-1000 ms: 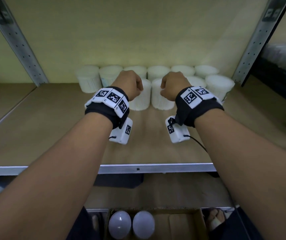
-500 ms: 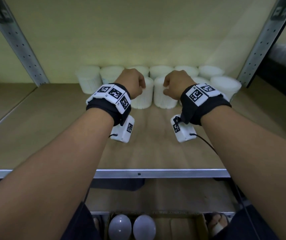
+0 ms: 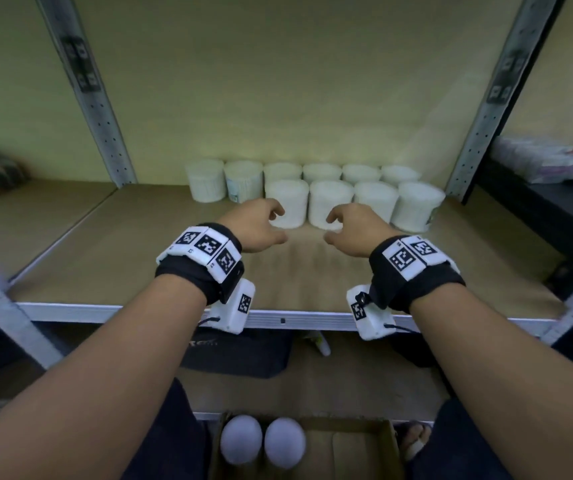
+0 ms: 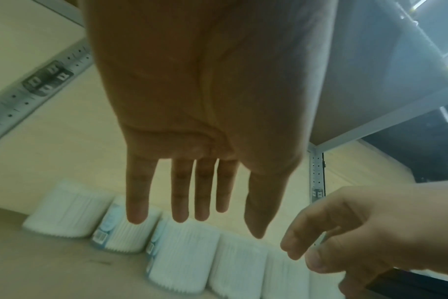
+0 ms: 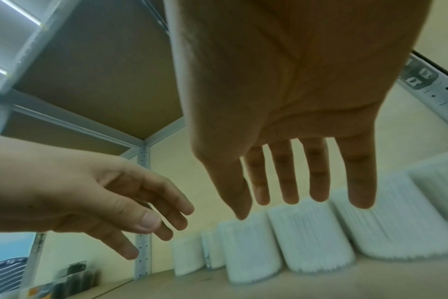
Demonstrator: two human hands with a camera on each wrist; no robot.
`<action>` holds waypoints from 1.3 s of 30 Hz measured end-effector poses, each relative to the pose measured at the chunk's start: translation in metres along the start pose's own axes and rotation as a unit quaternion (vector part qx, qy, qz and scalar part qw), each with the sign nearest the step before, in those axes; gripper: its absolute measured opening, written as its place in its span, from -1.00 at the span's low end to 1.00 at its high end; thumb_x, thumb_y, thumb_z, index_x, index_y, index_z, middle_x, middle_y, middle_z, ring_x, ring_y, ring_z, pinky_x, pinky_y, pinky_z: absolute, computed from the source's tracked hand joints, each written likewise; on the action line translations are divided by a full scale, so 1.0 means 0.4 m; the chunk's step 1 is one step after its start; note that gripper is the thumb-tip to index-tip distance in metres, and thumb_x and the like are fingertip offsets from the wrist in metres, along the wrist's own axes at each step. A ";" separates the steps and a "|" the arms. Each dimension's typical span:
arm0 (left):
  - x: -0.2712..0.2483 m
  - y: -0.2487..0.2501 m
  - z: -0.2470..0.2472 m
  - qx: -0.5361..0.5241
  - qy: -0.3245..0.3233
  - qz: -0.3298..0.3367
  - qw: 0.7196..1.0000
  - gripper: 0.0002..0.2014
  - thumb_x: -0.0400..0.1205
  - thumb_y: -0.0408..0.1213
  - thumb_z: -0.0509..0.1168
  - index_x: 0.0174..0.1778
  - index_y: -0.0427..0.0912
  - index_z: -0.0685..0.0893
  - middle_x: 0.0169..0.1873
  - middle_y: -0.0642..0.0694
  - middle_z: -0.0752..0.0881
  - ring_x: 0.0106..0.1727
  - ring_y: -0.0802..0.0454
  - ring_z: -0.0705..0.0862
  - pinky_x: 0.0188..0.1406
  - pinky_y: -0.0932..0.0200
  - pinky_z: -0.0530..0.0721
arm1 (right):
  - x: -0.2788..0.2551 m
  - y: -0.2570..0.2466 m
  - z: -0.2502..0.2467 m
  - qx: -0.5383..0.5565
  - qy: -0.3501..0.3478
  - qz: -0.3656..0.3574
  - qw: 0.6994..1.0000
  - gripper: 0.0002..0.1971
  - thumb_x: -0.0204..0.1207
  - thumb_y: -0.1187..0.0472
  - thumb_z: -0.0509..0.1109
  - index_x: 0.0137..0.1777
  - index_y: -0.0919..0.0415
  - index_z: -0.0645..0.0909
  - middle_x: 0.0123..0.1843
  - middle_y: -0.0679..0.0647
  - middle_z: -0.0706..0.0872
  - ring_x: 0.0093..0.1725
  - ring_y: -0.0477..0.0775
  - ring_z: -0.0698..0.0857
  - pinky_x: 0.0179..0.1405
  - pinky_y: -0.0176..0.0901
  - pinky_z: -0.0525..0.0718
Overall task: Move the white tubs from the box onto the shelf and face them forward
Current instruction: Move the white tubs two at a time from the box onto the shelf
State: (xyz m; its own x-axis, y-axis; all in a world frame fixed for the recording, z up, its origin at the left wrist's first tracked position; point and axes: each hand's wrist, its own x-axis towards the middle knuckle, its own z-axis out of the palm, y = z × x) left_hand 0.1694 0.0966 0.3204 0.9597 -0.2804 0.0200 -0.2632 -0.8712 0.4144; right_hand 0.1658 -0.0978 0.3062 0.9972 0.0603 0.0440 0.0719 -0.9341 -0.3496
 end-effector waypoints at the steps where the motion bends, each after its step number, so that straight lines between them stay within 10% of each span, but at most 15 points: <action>1: -0.028 0.004 0.005 -0.001 -0.001 0.001 1.000 -0.48 0.56 -0.09 0.38 0.44 -0.11 0.49 0.36 -0.06 0.59 0.34 -0.01 0.58 0.11 0.19 0.54 | -0.026 -0.002 0.009 0.000 -0.003 -0.001 1.000 -0.54 0.53 0.07 0.40 0.42 0.16 0.55 0.44 0.15 0.59 0.42 0.15 0.56 0.37 -0.06 0.54; 16: -0.316 -0.060 0.168 -0.100 -0.058 -0.026 0.993 -0.78 0.53 -0.18 0.42 0.05 -0.13 0.66 -0.15 0.00 0.66 -0.16 0.06 0.61 -0.06 0.19 0.59 | -0.320 -0.044 0.141 0.063 -0.019 0.024 0.998 -0.73 0.48 0.13 0.39 0.15 0.14 0.68 0.19 0.17 0.69 0.22 0.18 0.65 0.23 -0.06 0.64; 39: -0.311 -0.316 0.627 -0.119 -0.224 -0.196 0.947 -0.52 0.49 -0.27 0.45 0.34 -0.17 0.55 0.30 -0.20 0.59 0.28 -0.15 0.61 0.20 0.12 0.58 | -0.293 0.026 0.652 0.025 -0.252 0.083 0.964 -0.66 0.46 0.14 0.39 0.21 0.24 0.66 0.24 0.25 0.71 0.23 0.29 0.69 0.19 0.01 0.70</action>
State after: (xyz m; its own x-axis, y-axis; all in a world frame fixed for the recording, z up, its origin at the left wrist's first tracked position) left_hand 0.0586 0.1407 0.0374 0.8265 -0.1425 -0.5446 0.1863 -0.8437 0.5034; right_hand 0.0551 -0.0229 0.0533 0.8773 0.0873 -0.4720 -0.1006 -0.9280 -0.3587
